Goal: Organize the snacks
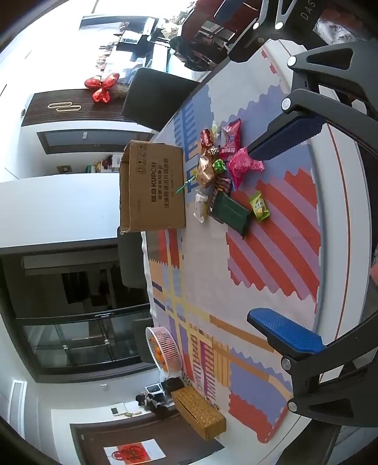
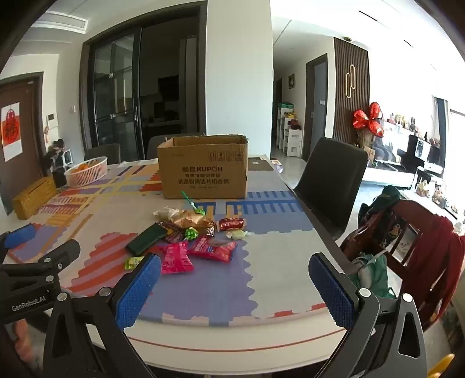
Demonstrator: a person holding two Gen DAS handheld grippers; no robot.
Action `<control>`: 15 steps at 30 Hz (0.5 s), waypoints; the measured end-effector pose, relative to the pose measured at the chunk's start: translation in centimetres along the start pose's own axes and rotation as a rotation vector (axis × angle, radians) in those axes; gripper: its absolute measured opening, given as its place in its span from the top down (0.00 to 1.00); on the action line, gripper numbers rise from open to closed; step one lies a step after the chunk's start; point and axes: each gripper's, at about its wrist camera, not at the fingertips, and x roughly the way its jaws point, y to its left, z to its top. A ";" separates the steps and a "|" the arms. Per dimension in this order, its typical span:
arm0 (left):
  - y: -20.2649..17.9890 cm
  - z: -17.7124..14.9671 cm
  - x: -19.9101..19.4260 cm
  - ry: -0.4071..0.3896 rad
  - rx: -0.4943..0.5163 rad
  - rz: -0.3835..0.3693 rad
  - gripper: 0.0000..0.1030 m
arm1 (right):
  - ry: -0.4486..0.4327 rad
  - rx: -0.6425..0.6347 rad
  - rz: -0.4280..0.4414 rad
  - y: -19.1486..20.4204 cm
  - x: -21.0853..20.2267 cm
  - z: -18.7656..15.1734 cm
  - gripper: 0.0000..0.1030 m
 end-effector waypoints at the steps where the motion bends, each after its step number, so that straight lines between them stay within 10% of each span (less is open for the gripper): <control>1: 0.7 0.2 -0.2 -0.001 -0.004 -0.005 0.00 | 0.003 0.000 0.001 0.0 0.1 0.0 0.00; 15: 0.3 0.0 -0.5 -0.021 -0.015 -0.004 0.00 | -0.002 0.012 0.010 -0.2 0.0 -0.1 0.00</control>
